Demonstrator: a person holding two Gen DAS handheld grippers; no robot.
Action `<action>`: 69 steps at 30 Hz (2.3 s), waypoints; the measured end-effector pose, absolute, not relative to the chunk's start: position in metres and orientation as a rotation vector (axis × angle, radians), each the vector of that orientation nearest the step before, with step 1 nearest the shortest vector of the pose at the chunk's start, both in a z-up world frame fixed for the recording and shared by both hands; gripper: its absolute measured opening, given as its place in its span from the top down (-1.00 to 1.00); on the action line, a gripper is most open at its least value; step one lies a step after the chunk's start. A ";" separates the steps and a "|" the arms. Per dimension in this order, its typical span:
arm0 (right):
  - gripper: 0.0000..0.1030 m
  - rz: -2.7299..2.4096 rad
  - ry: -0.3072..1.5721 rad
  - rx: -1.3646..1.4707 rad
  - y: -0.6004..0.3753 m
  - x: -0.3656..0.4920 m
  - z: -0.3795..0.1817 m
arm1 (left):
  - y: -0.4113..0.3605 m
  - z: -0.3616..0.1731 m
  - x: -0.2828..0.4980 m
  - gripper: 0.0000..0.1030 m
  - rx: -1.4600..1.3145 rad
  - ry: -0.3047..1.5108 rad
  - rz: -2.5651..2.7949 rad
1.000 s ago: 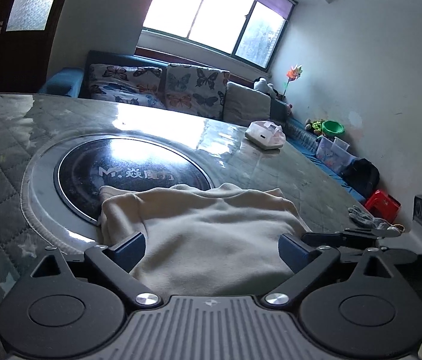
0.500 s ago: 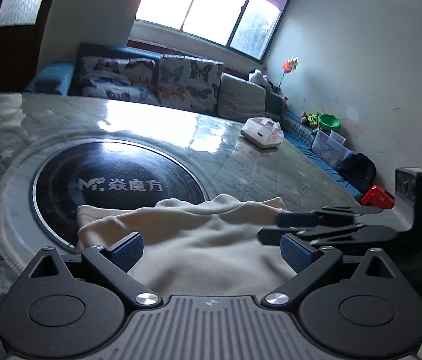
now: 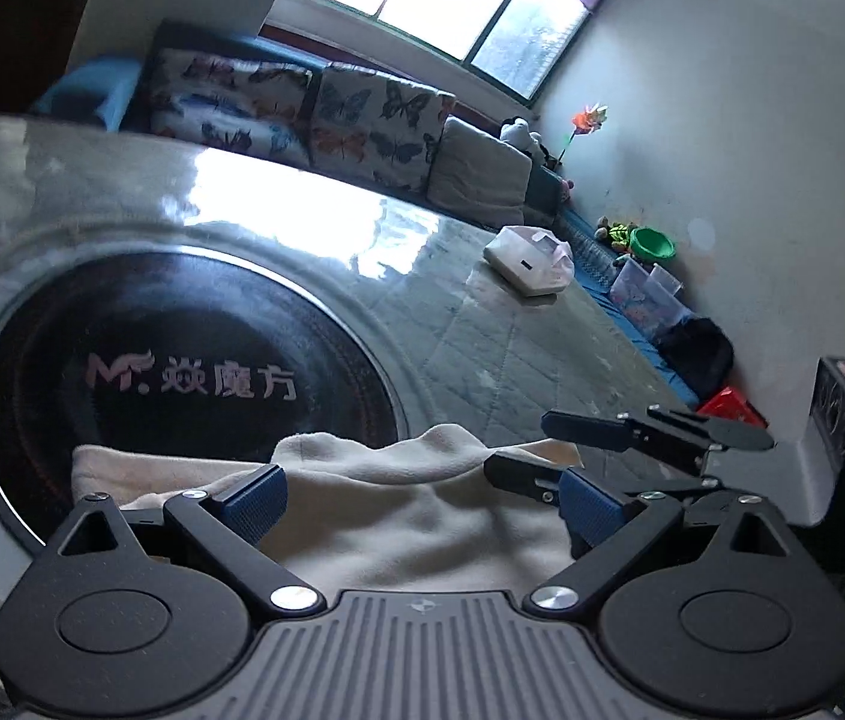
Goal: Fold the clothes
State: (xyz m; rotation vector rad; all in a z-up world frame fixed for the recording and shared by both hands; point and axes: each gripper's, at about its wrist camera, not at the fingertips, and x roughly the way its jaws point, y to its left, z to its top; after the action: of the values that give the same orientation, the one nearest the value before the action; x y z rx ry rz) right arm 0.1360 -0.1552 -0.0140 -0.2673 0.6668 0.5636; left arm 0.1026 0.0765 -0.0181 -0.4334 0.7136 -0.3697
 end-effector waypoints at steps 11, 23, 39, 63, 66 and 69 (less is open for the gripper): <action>-0.35 0.543 0.651 -0.257 -0.162 0.136 -0.012 | 0.079 -0.020 0.105 -0.93 -0.466 0.720 -0.357; -0.46 0.461 0.642 -0.293 -0.167 0.129 -0.012 | 0.072 0.001 0.080 -1.00 -0.336 0.677 -0.286; -0.89 0.586 0.536 -0.310 -0.161 0.039 0.009 | 0.083 0.011 0.022 -1.00 -0.195 0.631 -0.101; -1.00 0.601 0.467 -0.445 -0.120 0.004 -0.015 | 0.091 0.004 -0.004 -1.00 -0.159 0.696 0.028; -1.00 0.626 0.459 -0.446 -0.119 -0.002 -0.008 | 0.094 0.003 -0.002 -1.00 -0.176 0.716 0.042; -0.98 0.667 0.459 -0.453 -0.116 -0.007 -0.001 | 0.098 0.001 0.000 -1.00 -0.181 0.737 0.079</action>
State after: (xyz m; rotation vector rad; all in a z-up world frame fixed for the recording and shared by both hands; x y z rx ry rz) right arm -0.0069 -0.1159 -0.0014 -0.4529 0.4588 0.6669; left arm -0.0004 0.0983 0.0010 -0.1811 0.7367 0.0788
